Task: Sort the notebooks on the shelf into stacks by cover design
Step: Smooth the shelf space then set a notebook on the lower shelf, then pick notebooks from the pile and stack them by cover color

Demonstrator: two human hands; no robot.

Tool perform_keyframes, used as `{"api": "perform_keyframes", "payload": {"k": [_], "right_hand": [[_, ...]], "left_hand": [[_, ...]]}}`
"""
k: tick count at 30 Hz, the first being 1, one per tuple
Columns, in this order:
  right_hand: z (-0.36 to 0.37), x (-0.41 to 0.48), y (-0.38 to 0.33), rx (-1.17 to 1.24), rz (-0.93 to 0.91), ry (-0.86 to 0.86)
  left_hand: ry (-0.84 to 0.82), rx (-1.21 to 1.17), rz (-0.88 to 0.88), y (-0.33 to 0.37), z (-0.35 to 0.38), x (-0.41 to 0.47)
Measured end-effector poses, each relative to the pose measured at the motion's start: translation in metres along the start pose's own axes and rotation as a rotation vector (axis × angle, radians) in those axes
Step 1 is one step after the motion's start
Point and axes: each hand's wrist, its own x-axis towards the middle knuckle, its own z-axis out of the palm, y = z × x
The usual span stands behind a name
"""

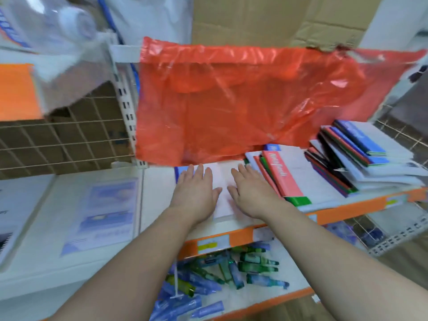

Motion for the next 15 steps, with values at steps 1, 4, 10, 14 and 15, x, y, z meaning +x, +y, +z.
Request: {"api": "perform_keyframes", "payload": {"k": [1,4,10,14,15], "right_hand": [[0.000,-0.002,0.018,0.003,0.009,0.001],[0.002,-0.007,0.068,-0.005,0.016,-0.006],[0.002,-0.008,0.139,-0.010,0.040,-0.059],[0.005,-0.007,0.158,0.037,0.038,-0.152],[0.006,-0.006,0.160,0.043,0.044,-0.166]], "left_hand": [[-0.013,-0.010,0.006,0.015,0.000,0.005],[-0.037,-0.013,0.007,0.058,0.001,0.017],[-0.050,0.003,-0.060,0.119,0.012,0.036],[-0.072,0.032,-0.116,0.139,0.020,0.036],[-0.080,0.043,-0.127,0.142,0.022,0.036]]}}
